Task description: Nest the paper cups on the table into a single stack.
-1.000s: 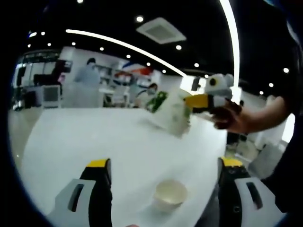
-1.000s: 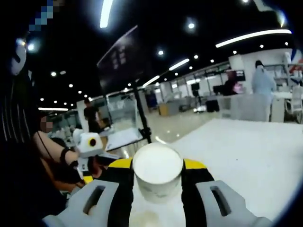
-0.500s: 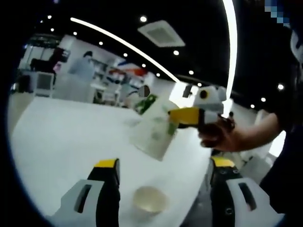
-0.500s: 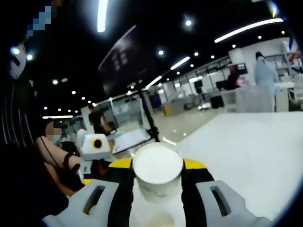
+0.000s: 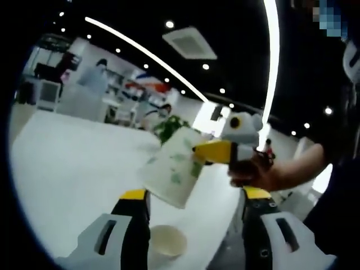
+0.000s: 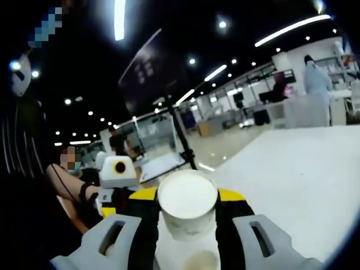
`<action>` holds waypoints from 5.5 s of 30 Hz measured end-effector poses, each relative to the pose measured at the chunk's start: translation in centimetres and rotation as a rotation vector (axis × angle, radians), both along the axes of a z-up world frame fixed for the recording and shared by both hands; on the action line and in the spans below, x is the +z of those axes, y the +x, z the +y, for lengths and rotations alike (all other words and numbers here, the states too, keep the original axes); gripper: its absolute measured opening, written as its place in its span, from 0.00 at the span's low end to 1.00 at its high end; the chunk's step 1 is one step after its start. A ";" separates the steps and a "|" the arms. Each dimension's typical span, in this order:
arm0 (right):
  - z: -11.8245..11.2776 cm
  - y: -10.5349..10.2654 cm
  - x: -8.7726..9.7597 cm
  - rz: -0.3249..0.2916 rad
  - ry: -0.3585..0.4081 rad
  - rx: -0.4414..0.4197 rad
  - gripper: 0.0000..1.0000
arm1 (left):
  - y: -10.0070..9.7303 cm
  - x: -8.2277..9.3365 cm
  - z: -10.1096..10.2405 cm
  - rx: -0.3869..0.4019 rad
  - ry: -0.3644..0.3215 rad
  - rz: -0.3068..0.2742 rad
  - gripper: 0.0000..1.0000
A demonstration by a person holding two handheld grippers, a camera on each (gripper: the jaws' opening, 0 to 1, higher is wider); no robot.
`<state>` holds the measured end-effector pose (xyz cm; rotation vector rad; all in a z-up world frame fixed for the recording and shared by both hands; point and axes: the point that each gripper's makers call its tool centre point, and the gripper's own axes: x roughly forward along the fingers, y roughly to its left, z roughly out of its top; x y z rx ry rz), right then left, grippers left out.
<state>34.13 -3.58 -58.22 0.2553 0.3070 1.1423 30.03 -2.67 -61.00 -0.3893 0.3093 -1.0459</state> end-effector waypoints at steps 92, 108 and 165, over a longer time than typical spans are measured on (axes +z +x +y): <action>-1.4 -4.7 -1.4 0.086 0.187 0.131 0.40 | -2.4 3.8 0.1 -0.240 -0.036 0.049 0.00; -3.7 -4.1 -1.7 0.008 0.143 0.049 0.60 | -2.4 4.0 -0.6 -0.297 0.053 0.019 0.00; -11.5 -3.5 -7.8 0.008 -0.037 -0.199 1.00 | -3.7 -5.6 -0.5 -0.759 1.035 -0.280 0.00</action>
